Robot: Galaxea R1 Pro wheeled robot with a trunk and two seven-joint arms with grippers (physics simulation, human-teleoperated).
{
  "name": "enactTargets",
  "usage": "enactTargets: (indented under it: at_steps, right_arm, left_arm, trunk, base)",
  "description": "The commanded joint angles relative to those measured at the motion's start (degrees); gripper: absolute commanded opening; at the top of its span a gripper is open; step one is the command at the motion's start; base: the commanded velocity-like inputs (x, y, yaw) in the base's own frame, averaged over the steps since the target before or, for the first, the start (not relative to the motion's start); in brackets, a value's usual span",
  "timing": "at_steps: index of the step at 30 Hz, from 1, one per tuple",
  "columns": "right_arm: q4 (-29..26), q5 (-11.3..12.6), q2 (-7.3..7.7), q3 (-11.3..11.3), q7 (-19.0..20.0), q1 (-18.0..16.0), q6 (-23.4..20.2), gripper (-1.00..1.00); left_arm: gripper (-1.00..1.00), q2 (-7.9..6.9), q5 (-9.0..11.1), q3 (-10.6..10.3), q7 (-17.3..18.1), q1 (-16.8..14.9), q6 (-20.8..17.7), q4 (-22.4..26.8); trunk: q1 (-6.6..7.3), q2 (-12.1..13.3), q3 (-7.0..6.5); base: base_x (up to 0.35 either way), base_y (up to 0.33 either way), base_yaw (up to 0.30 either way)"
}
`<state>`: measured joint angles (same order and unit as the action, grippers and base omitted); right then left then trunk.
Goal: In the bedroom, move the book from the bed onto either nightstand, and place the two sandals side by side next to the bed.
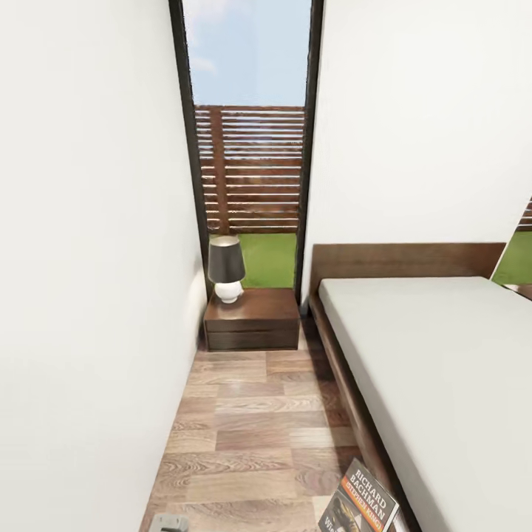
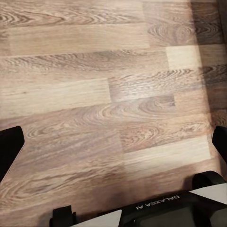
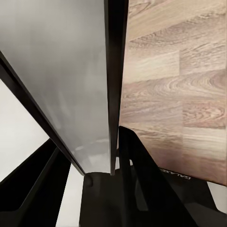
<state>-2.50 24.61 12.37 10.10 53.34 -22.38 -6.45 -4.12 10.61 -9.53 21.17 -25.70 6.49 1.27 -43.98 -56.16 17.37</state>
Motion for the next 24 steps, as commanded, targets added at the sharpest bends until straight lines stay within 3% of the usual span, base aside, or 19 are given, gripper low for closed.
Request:
enactTargets:
  at_steps: [1,24]
  right_arm:
    - [-0.1,0.7,0.02,0.2,0.1,0.0,-0.6,-1.00]
    - [-0.1,0.7,0.02,0.2,0.2,0.0,-0.6,-1.00]
  left_arm:
    - [1.00,-0.01,0.6,-0.5,0.2,0.0,0.2,-0.1]
    - [1.00,-0.01,0.6,-0.5,0.2,0.0,0.2,-0.1]
  trunk:
    - [-0.04,0.0,0.07]
    - [-0.04,0.0,0.07]
  base:
    - [0.324,0.000,0.000]
    - [0.324,0.000,0.000]
